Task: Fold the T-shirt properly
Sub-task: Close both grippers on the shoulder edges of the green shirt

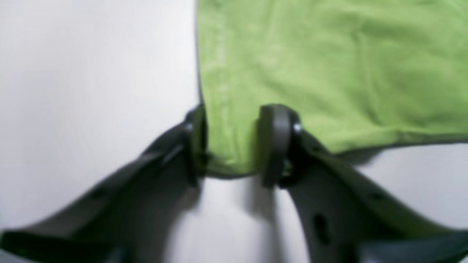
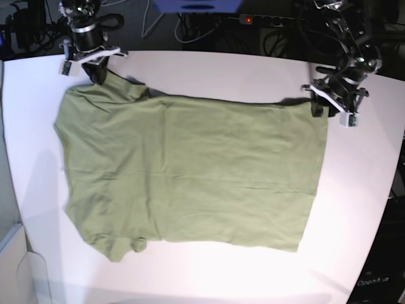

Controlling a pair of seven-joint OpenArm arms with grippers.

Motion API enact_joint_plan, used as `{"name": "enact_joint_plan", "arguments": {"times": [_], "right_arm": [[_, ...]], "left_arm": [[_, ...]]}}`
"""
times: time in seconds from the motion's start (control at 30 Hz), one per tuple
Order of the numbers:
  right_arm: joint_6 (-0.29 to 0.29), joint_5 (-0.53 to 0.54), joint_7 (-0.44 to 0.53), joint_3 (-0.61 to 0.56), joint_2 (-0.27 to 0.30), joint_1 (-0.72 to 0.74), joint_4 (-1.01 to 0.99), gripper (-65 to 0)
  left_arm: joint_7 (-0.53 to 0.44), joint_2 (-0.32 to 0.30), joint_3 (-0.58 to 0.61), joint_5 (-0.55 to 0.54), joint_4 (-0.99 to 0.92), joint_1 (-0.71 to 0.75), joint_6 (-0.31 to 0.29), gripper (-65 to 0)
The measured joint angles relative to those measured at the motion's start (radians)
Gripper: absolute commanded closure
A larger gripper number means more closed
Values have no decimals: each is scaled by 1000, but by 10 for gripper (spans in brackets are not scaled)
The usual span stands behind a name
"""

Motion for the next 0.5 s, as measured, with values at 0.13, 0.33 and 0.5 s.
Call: {"name": "enact_joint_plan", "arguments": {"times": [0.13,0.33,0.5], "right_arm": [[0,0,0,0,0,0,0,-12],[0,0,0,-1,0,0,0,-12],[0,0,-9,-5,20,0,3,-13]], "left_arm": [[26,-2,-1,-5,3,-2,0,-92],[42,-1,-1,-8,11,-2,-2,-23],[71,-4,-1,-1,11,-22,-11,-22]]}}
